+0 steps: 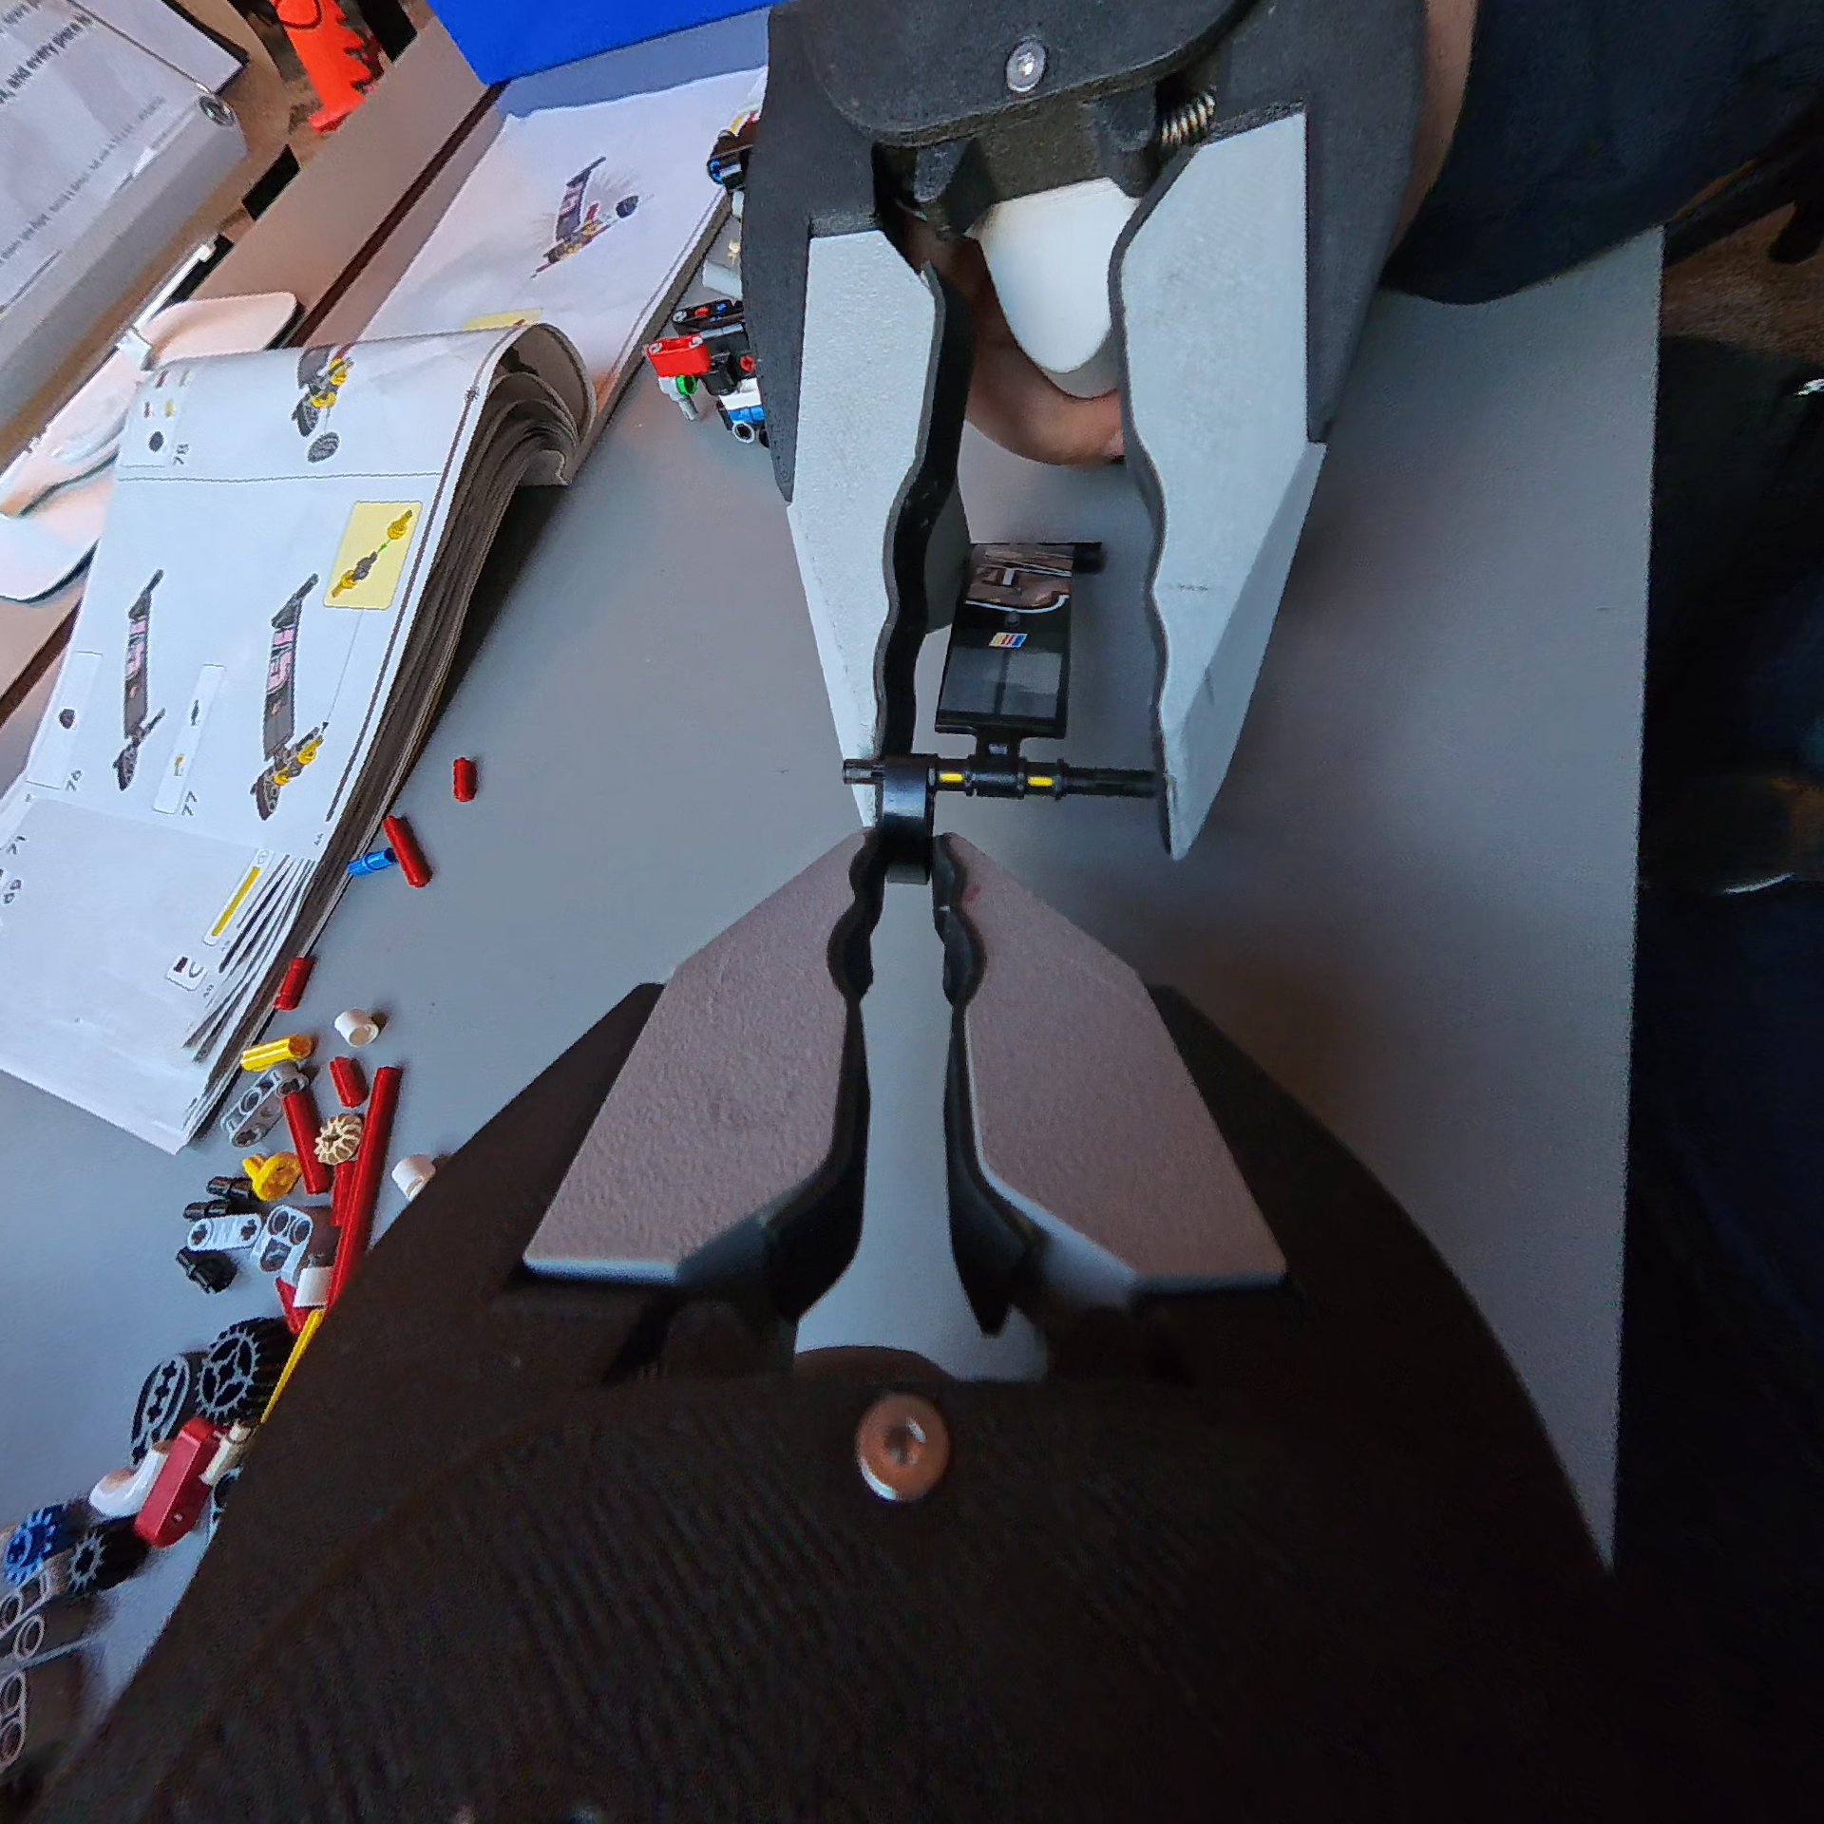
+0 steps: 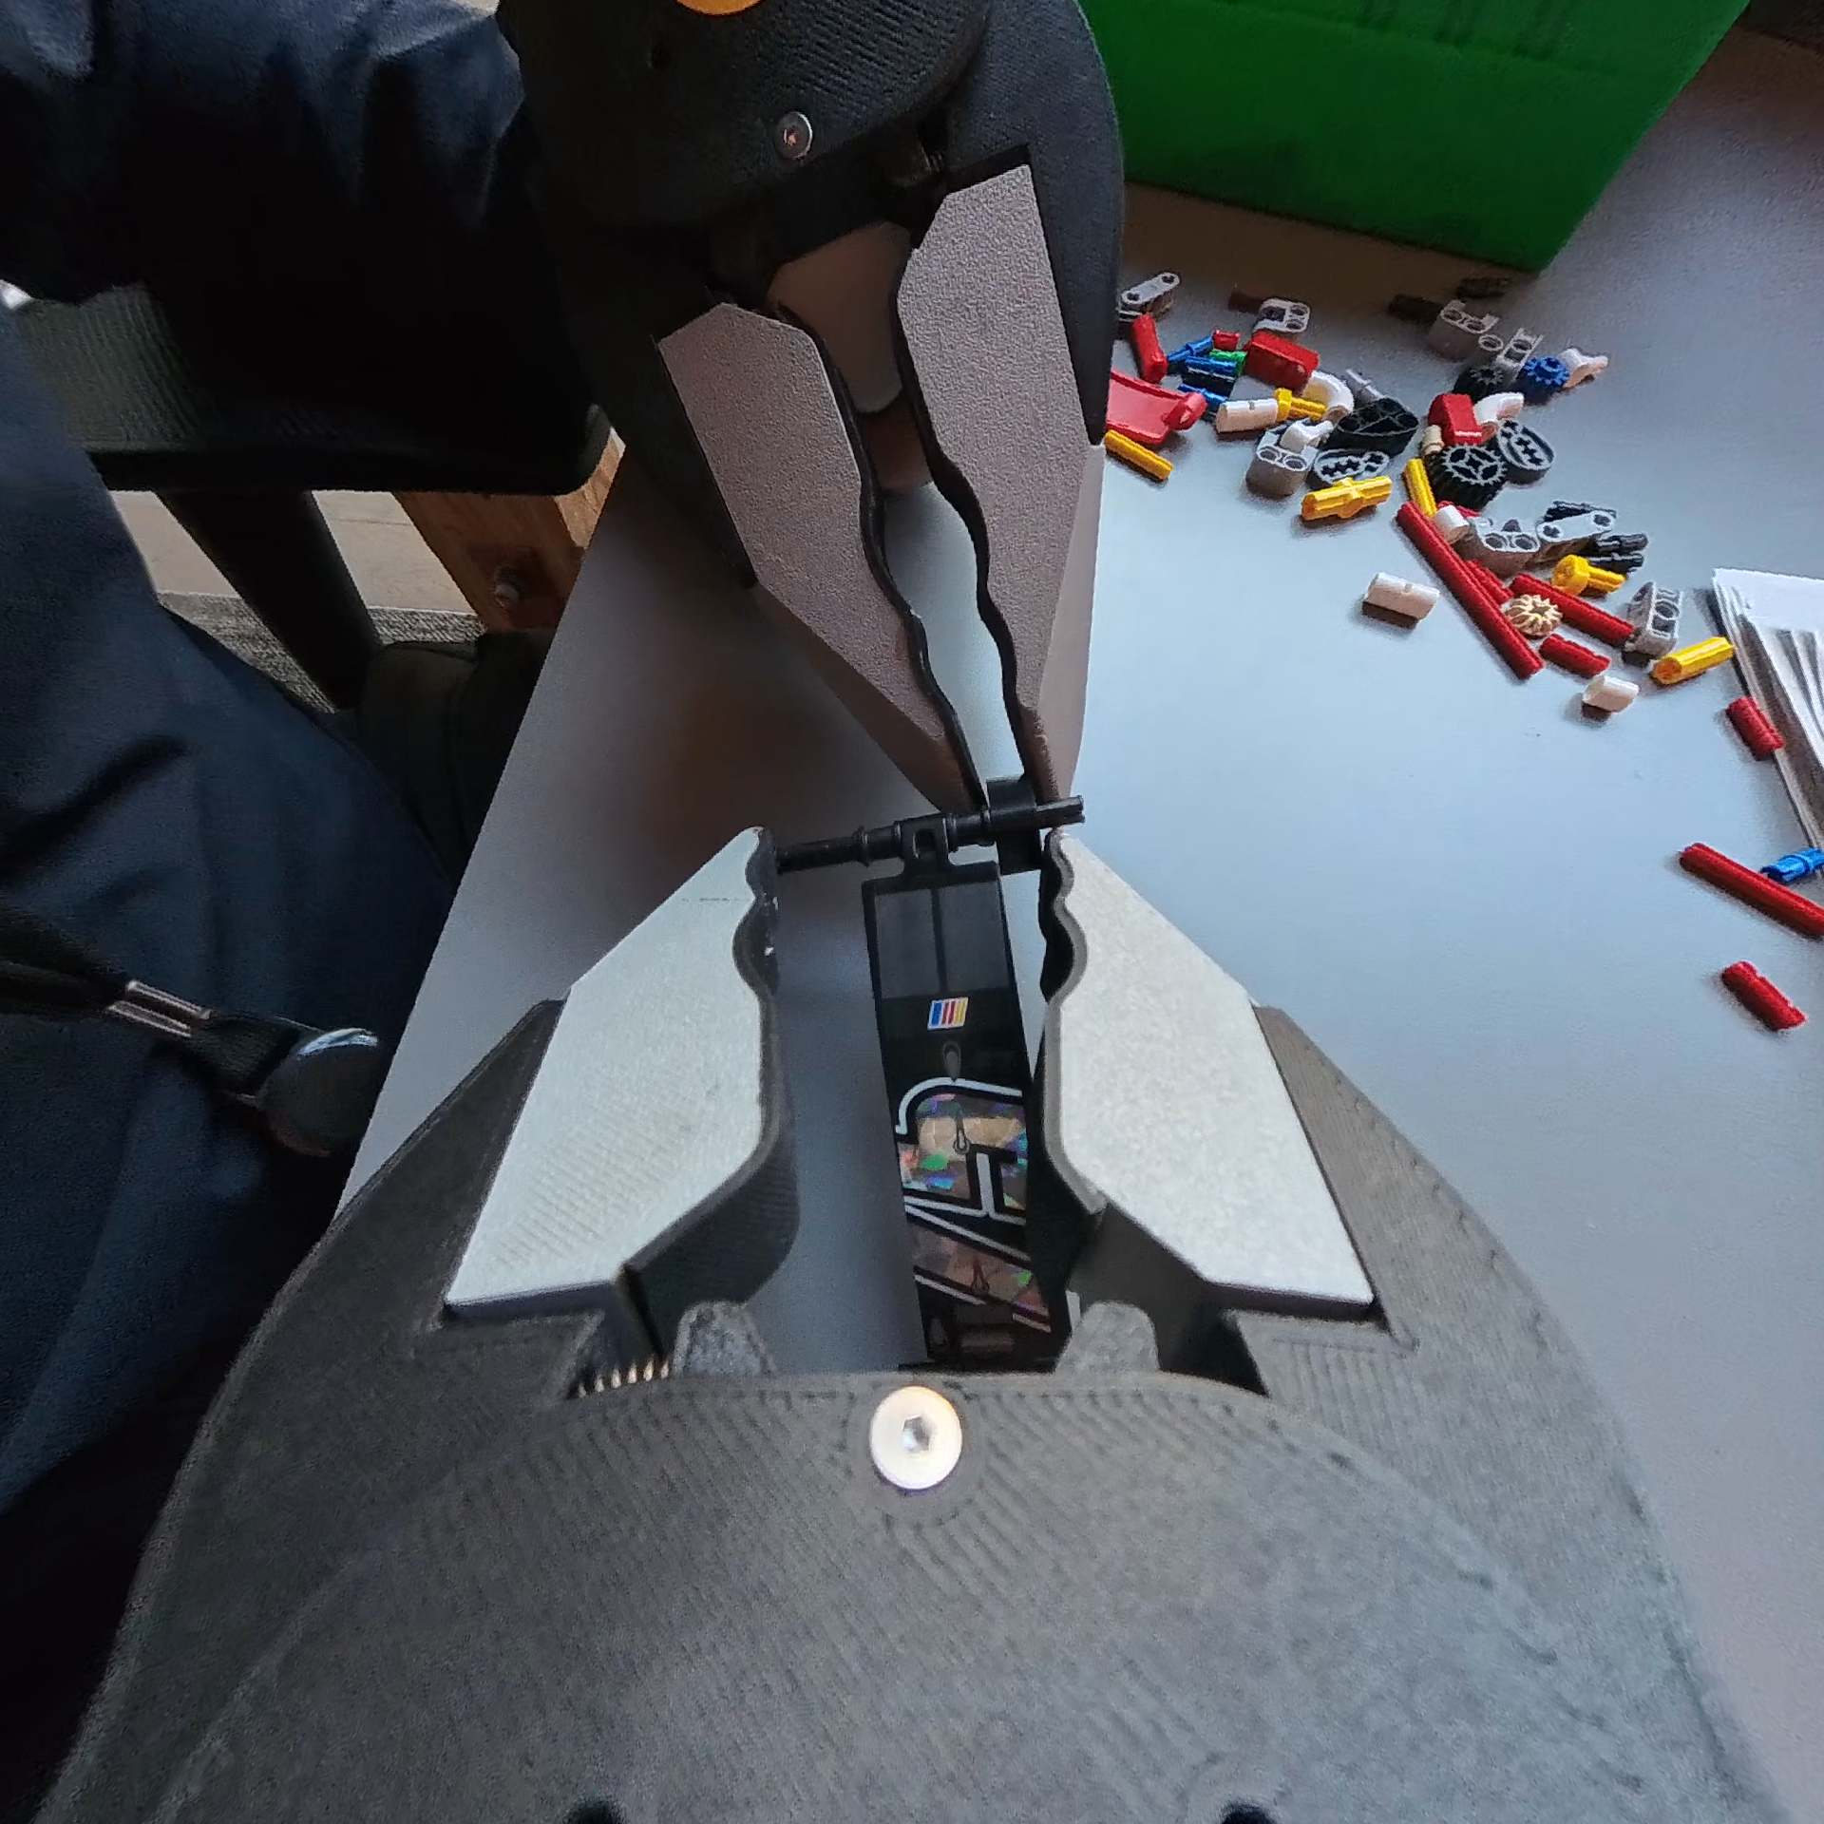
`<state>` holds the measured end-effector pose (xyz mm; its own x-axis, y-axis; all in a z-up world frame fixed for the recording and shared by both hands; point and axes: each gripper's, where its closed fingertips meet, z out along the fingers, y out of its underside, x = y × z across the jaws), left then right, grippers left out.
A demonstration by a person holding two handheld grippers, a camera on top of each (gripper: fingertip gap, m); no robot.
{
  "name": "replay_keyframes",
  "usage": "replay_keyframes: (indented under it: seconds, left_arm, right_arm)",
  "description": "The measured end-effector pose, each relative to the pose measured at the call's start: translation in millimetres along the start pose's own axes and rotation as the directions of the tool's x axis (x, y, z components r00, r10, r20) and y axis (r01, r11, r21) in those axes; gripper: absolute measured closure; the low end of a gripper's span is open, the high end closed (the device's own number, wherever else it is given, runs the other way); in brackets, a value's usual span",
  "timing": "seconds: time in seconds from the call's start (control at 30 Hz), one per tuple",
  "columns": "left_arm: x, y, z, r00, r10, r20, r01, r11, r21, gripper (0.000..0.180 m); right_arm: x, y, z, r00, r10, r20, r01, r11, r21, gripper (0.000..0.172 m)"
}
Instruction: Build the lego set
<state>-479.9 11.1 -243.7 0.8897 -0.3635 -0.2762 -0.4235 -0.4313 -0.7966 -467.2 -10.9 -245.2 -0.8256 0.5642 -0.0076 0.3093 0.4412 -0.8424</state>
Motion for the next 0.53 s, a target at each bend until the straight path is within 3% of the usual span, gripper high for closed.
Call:
replay_keyframes:
  seconds: [0.53]
  left_arm:
    - [-3.9, 2.1, 2.3, 0.995, -0.083, -0.056, 0.083, 0.997, -0.003, 0.174]
  right_arm:
    - [4.9, -0.3, 0.3, 0.998, 0.053, 0.024, -0.053, 0.999, 0.002, 0.121]
